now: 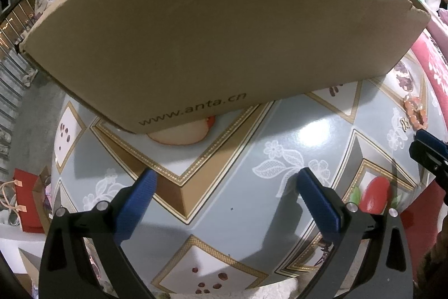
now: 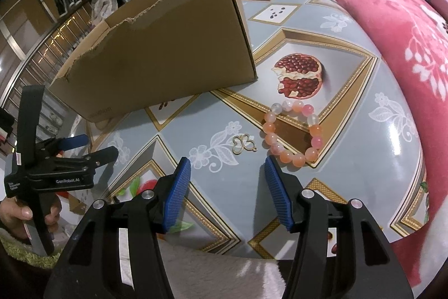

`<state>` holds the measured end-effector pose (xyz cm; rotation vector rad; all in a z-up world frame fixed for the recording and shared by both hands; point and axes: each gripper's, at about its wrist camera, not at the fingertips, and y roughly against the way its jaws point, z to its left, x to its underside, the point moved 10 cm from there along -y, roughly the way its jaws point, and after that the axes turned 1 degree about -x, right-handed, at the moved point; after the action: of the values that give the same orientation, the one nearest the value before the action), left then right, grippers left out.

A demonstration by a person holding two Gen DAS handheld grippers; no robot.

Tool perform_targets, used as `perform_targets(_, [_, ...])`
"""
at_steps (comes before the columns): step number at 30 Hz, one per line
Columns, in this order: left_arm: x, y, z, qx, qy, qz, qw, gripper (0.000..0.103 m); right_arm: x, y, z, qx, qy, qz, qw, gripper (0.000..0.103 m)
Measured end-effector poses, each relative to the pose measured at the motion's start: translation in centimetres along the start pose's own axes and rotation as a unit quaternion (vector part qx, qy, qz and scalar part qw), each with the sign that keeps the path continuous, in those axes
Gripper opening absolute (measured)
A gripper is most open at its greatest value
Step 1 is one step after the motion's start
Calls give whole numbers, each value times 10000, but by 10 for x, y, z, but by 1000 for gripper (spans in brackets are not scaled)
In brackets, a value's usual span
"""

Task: Organize jewelry
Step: 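Move the open right gripper over the gold butterfly charm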

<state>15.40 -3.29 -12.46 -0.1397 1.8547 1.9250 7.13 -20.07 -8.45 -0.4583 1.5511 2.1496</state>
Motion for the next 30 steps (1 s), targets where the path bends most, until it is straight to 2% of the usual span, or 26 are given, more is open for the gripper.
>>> perform_targets(23, [-3,3,-3,-115,-125,-47,9998,99,0,0,1,-4,-3,-18,10000,55])
perform_targets(30, [-3,8,-10,-130,-242,-180,9995,99,-7,-1,-2,102,102,-101,9998,55])
